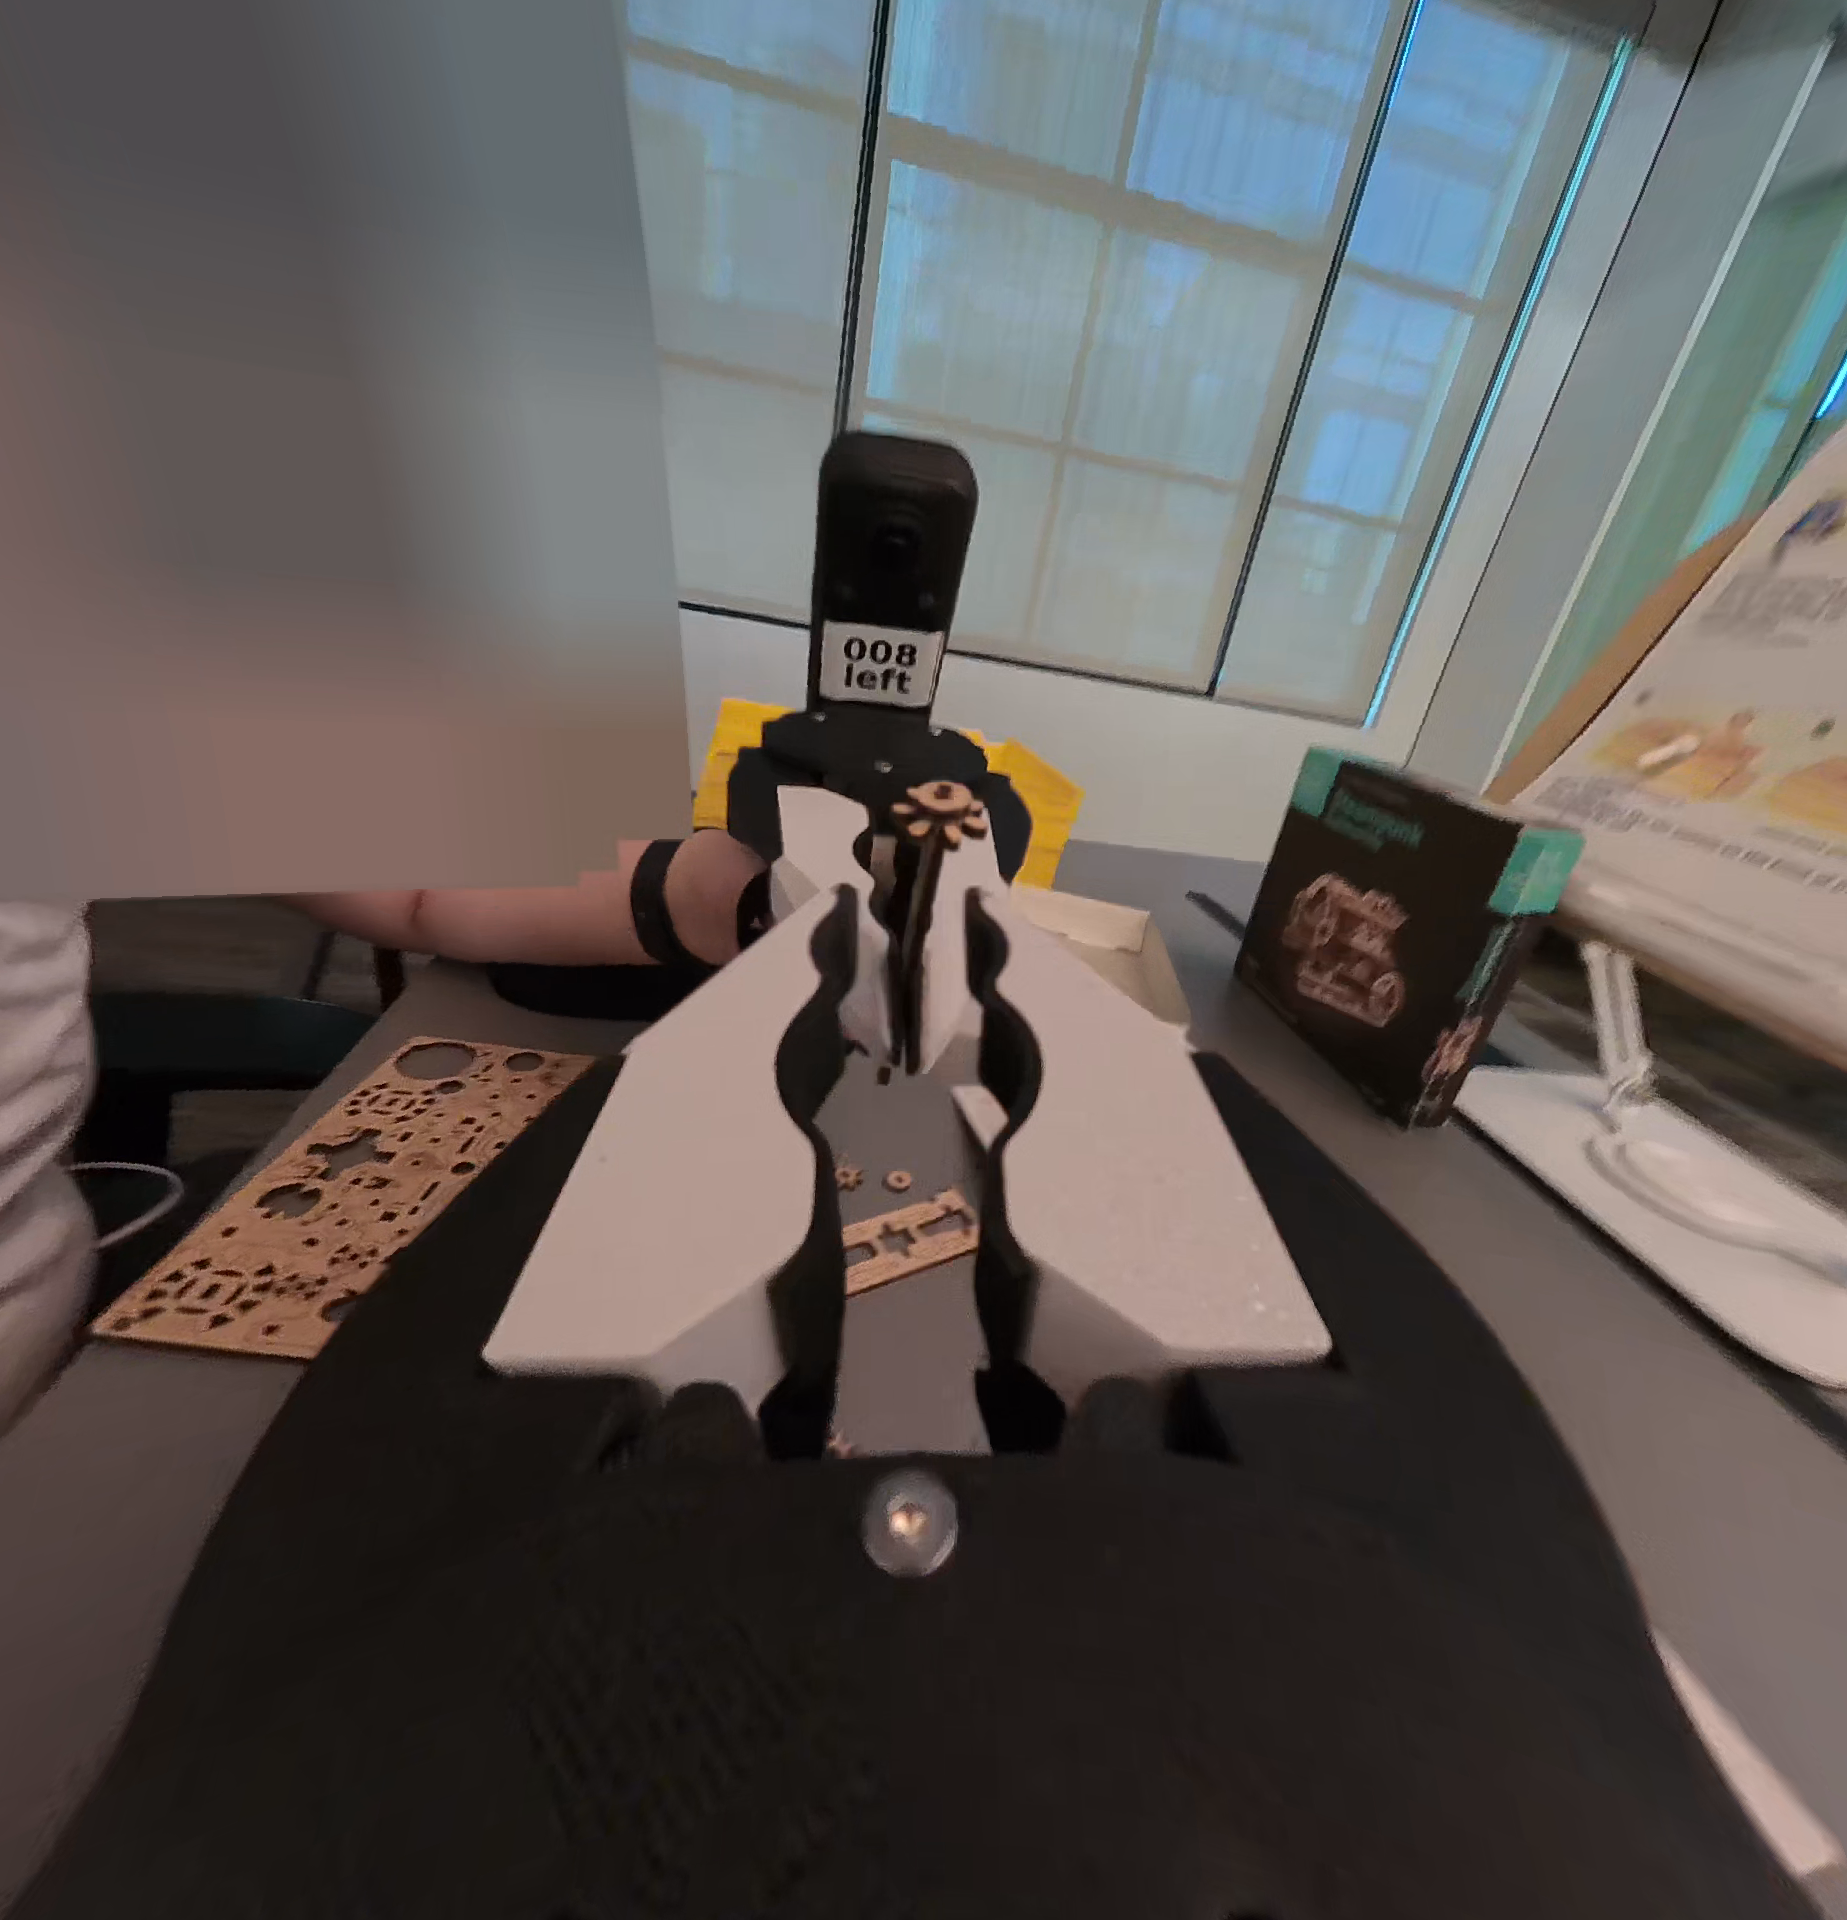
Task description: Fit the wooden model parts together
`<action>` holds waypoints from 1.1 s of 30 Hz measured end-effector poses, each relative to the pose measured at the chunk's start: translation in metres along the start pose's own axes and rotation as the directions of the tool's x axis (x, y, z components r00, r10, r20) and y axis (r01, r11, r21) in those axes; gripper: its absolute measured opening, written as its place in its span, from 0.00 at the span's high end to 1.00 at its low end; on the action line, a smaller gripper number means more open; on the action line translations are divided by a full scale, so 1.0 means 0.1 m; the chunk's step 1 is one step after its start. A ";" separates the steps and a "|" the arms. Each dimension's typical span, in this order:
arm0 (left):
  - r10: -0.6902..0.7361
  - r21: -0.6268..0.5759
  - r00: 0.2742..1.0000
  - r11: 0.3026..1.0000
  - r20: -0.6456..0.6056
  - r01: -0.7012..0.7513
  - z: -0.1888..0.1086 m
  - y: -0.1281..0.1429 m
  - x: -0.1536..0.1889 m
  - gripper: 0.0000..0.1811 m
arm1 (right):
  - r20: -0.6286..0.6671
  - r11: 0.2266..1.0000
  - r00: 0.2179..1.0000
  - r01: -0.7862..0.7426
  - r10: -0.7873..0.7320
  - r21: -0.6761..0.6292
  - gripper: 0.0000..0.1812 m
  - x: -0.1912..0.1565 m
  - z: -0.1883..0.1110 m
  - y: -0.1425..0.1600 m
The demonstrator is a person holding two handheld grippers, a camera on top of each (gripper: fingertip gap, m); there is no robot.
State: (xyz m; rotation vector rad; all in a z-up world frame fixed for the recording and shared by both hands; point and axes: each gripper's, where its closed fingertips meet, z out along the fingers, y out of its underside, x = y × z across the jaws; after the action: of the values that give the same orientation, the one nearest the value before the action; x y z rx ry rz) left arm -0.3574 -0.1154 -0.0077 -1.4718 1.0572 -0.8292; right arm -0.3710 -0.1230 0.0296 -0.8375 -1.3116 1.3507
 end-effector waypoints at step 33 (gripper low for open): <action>0.174 -0.117 0.985 0.978 -0.002 -0.173 0.07 0.16 0.09 1.00 | 0.044 0.998 0.999 0.022 -0.025 0.061 0.97 -0.12 -0.01 -0.11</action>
State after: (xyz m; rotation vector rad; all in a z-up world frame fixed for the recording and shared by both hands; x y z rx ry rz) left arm -0.3508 -0.1220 -0.0253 -1.4538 1.2270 -0.6465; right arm -0.3654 -0.1359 0.0380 -0.7530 -1.3048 1.3906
